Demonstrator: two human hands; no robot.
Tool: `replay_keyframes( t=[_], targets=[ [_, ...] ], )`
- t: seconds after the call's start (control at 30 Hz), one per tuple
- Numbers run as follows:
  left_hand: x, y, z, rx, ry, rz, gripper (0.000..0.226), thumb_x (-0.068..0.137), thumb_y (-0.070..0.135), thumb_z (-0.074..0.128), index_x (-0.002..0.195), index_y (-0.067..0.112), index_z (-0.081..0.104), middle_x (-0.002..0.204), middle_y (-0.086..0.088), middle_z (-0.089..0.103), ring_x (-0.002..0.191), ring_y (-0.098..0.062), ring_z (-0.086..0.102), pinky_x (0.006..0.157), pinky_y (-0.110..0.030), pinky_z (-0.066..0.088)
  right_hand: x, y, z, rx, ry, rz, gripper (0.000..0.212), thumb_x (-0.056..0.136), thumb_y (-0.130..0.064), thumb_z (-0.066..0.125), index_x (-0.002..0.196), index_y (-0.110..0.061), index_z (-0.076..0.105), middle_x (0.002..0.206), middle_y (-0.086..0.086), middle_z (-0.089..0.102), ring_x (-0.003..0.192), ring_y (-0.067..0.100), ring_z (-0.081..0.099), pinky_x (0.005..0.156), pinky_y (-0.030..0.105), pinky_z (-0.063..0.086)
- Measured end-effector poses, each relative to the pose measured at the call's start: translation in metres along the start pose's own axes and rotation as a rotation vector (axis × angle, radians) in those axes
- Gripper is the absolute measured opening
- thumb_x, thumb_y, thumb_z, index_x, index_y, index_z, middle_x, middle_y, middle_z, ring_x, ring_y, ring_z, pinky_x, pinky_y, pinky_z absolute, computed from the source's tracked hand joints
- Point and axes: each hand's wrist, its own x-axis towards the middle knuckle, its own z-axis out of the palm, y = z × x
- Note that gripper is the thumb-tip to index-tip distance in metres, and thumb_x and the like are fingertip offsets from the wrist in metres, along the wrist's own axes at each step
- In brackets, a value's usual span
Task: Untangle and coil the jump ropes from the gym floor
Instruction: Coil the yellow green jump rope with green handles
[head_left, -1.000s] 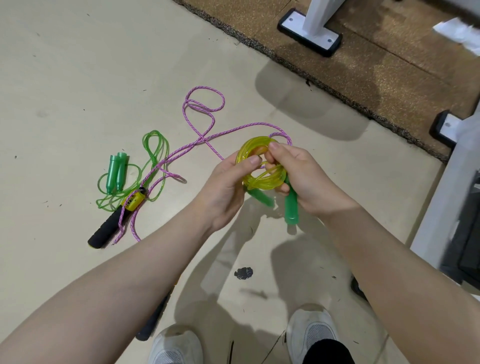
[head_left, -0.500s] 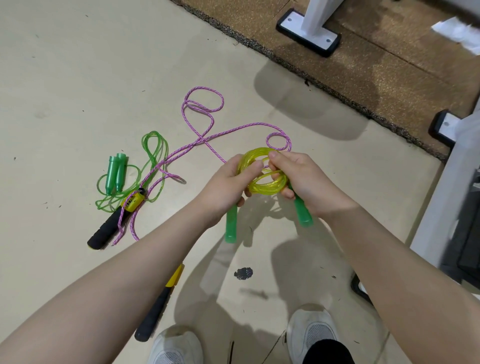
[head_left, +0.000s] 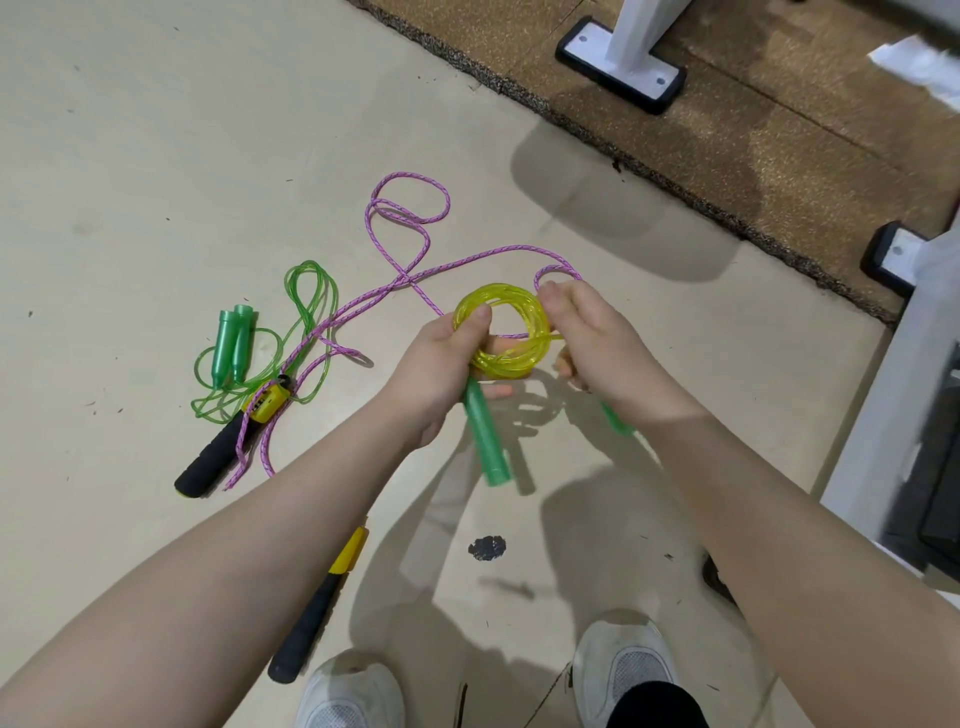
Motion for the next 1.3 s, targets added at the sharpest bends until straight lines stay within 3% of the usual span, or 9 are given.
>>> replay_keyframes(
  t=[0.17, 0.3, 0.37, 0.57, 0.77, 0.87, 1.0, 1.1, 1.3],
  targets=[
    [0.007, 0.002, -0.013, 0.214, 0.063, -0.012, 0.024, 0.101, 0.027, 0.039, 0.087, 0.011, 0.049, 0.069, -0.011, 0.063, 0.046, -0.015, 0.063, 0.044, -0.021, 0.051, -0.006, -0.007, -0.036, -0.408, -0.47, -0.049, 0.019, 0.081, -0.011, 0.05, 0.091, -0.02, 0.064, 0.07, -0.006, 0.06, 0.066, 0.013, 0.053, 0.066, 0.028, 0.04],
    [0.009, 0.003, -0.014, 0.232, 0.032, -0.082, 0.025, 0.101, 0.026, 0.041, 0.09, 0.003, 0.047, 0.06, -0.013, 0.061, 0.045, -0.019, 0.064, 0.041, -0.021, 0.05, -0.009, -0.025, -0.026, -0.732, -0.275, -0.586, 0.04, 0.07, -0.01, 0.029, 0.076, -0.014, 0.068, 0.062, -0.02, 0.045, 0.067, 0.019, 0.05, 0.07, 0.032, 0.042],
    [0.009, 0.004, -0.013, 0.242, 0.012, -0.071, 0.028, 0.1, 0.025, 0.041, 0.091, 0.0, 0.048, 0.058, -0.013, 0.061, 0.046, -0.019, 0.064, 0.042, -0.022, 0.05, -0.01, -0.028, -0.013, -0.705, -0.285, -0.641, 0.04, 0.068, -0.015, 0.026, 0.075, -0.013, 0.065, 0.061, -0.022, 0.04, 0.069, 0.019, 0.044, 0.069, 0.031, 0.036],
    [0.01, 0.007, -0.014, 0.223, 0.182, 0.021, 0.017, 0.101, 0.024, 0.038, 0.095, 0.011, 0.048, 0.078, -0.016, 0.061, 0.049, -0.018, 0.062, 0.043, -0.024, 0.052, -0.008, -0.005, 0.003, -0.665, -0.118, -0.272, 0.025, 0.078, -0.003, 0.039, 0.067, -0.025, 0.042, 0.067, -0.008, 0.047, 0.073, 0.026, 0.047, 0.068, 0.036, 0.043],
    [0.014, 0.002, -0.021, 0.139, 0.314, -0.003, 0.022, 0.102, 0.023, 0.034, 0.082, 0.017, 0.044, 0.078, -0.016, 0.06, 0.046, -0.018, 0.064, 0.048, -0.026, 0.053, -0.006, 0.022, 0.008, -0.296, 0.03, 0.031, 0.009, 0.091, -0.017, 0.05, 0.091, -0.018, 0.058, 0.064, 0.0, 0.053, 0.057, 0.023, 0.061, 0.067, 0.039, 0.052],
    [0.019, -0.004, -0.027, 0.265, 0.368, -0.004, 0.021, 0.1, 0.023, 0.036, 0.082, 0.016, 0.044, 0.086, -0.02, 0.064, 0.055, -0.027, 0.065, 0.051, -0.031, 0.054, -0.002, 0.033, 0.006, -0.272, 0.077, 0.249, 0.048, 0.078, -0.023, 0.071, 0.117, 0.001, 0.054, 0.066, 0.008, 0.057, 0.05, 0.024, 0.056, 0.061, 0.036, 0.052],
    [0.018, -0.015, -0.028, 0.394, 0.368, -0.012, 0.019, 0.099, 0.021, 0.037, 0.086, 0.013, 0.048, 0.086, -0.02, 0.069, 0.064, -0.035, 0.067, 0.052, -0.033, 0.056, -0.003, 0.057, 0.012, -0.656, -0.003, 0.437, 0.031, 0.075, -0.008, 0.07, 0.061, -0.009, 0.043, 0.058, 0.006, 0.041, 0.063, 0.026, 0.047, 0.048, 0.024, 0.037],
    [0.015, -0.023, -0.023, 0.431, 0.337, -0.01, 0.02, 0.098, 0.021, 0.038, 0.096, 0.005, 0.05, 0.083, -0.019, 0.07, 0.068, -0.038, 0.067, 0.062, -0.041, 0.057, -0.006, 0.066, 0.013, -0.848, -0.022, 0.472, 0.034, 0.077, 0.008, 0.059, 0.06, -0.01, 0.035, 0.068, 0.004, 0.041, 0.077, 0.029, 0.052, 0.062, 0.025, 0.038],
    [0.013, -0.025, -0.021, 0.354, 0.354, 0.026, 0.021, 0.098, 0.021, 0.037, 0.102, 0.006, 0.051, 0.076, -0.014, 0.069, 0.064, -0.03, 0.064, 0.061, -0.036, 0.056, -0.001, 0.079, 0.004, -0.794, -0.066, 0.571, 0.019, 0.067, 0.009, 0.067, 0.069, -0.004, 0.054, 0.067, 0.01, 0.057, 0.069, 0.025, 0.059, 0.062, 0.03, 0.052]
  ],
)
